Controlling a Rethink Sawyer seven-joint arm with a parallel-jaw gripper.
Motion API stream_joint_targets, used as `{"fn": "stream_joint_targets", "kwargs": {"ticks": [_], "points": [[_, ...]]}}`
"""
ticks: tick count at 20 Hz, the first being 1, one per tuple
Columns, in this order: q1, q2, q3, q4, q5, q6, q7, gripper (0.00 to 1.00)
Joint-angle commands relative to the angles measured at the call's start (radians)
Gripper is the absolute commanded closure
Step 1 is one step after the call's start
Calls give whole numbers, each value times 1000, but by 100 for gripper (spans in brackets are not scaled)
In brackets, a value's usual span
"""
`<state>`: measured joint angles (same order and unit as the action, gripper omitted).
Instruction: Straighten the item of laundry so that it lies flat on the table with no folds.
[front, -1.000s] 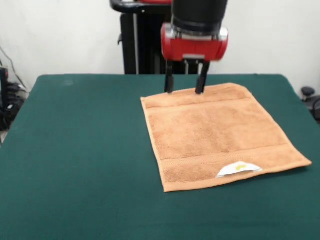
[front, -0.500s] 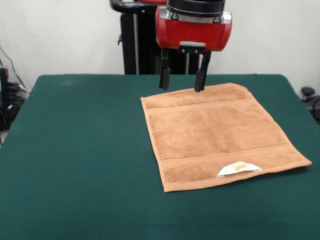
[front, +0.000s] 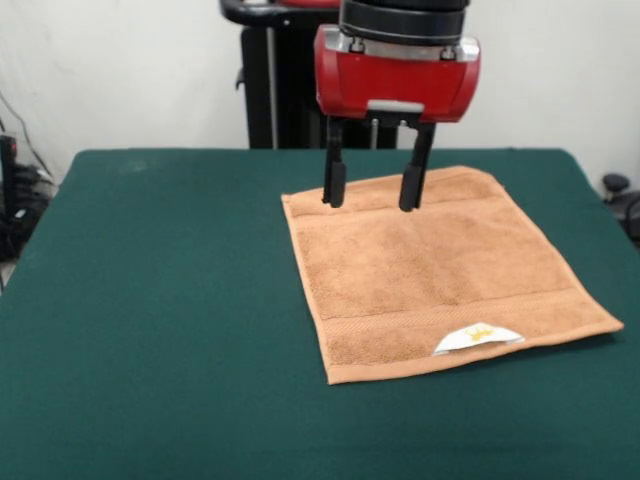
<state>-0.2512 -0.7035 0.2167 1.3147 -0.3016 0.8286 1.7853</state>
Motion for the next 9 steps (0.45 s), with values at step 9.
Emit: {"fn": "stream_joint_targets", "kwargs": {"ticks": [9], "points": [[40,110,52,-50,18,38,33,0]]}}
